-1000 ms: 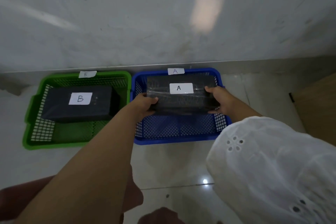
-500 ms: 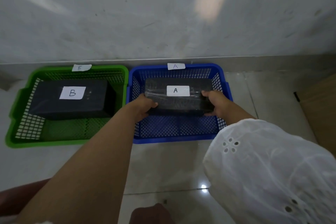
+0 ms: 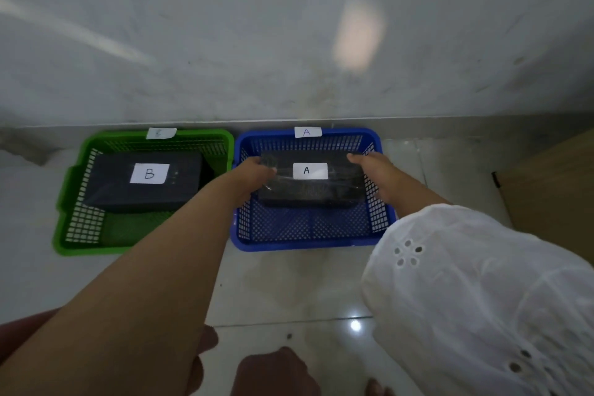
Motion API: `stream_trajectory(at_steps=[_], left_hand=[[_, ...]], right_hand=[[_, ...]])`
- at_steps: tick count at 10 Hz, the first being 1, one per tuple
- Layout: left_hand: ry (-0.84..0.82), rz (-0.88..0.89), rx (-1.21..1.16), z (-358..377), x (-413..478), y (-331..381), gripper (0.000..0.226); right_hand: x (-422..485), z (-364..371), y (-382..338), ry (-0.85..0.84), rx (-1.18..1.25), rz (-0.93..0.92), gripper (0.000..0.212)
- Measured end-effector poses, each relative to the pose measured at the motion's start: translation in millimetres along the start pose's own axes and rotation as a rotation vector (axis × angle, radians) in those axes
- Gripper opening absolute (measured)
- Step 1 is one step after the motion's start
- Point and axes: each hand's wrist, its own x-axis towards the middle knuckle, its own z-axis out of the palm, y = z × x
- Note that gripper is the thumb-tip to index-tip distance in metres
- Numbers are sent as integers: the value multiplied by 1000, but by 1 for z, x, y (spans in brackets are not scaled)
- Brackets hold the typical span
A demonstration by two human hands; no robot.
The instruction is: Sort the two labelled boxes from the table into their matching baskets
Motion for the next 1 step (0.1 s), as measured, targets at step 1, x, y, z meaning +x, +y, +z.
stream_trajectory(at_steps=[1], left_hand=[[-21, 14, 90, -17, -44, 29, 62]], right_hand=[[-41, -8, -27, 49, -78, -70, 66]])
